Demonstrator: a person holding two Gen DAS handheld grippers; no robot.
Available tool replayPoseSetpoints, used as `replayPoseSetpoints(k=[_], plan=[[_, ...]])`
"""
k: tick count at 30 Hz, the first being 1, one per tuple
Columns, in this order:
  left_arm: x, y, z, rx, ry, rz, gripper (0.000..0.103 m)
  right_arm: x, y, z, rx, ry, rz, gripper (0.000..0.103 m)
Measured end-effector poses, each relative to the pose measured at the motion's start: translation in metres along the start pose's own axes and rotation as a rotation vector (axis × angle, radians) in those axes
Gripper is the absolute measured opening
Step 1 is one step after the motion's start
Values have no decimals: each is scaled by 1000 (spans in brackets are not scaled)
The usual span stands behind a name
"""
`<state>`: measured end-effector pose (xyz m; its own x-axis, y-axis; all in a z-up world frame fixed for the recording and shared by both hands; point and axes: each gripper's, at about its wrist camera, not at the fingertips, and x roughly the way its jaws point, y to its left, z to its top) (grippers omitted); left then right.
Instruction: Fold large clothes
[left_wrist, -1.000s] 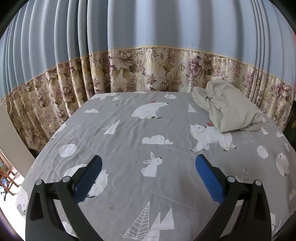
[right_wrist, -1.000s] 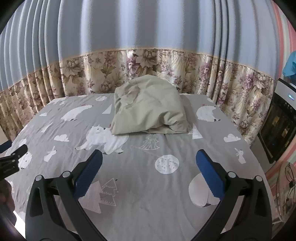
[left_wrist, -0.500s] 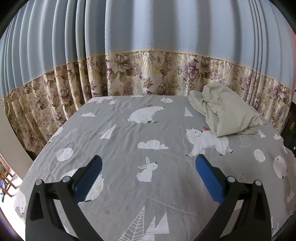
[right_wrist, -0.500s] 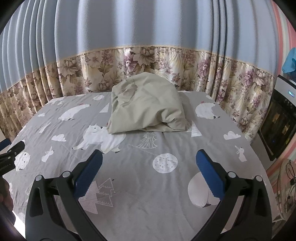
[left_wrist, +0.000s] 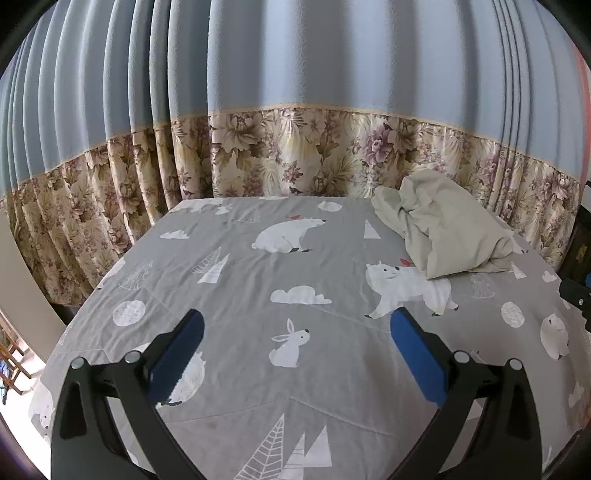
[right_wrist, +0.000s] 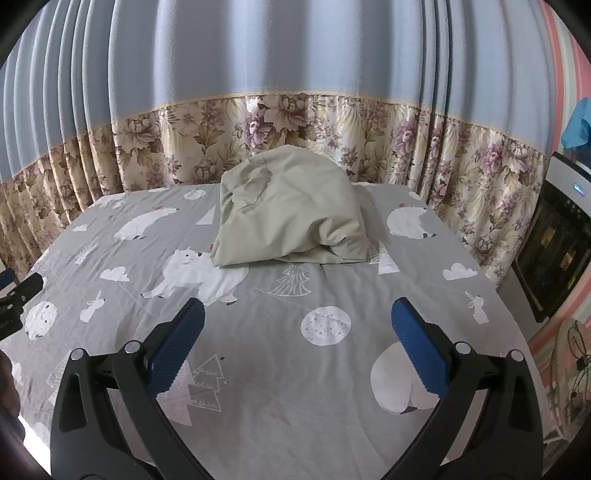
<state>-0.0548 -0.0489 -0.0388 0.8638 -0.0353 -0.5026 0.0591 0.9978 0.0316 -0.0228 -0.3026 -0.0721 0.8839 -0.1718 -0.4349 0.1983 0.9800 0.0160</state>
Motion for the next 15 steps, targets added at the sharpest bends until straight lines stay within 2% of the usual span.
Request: replayPoseSetpoints(k=[15], plan=[[-1,-2,-1,-7,3,16,101,-4,0,1,5,-8,7,100]])
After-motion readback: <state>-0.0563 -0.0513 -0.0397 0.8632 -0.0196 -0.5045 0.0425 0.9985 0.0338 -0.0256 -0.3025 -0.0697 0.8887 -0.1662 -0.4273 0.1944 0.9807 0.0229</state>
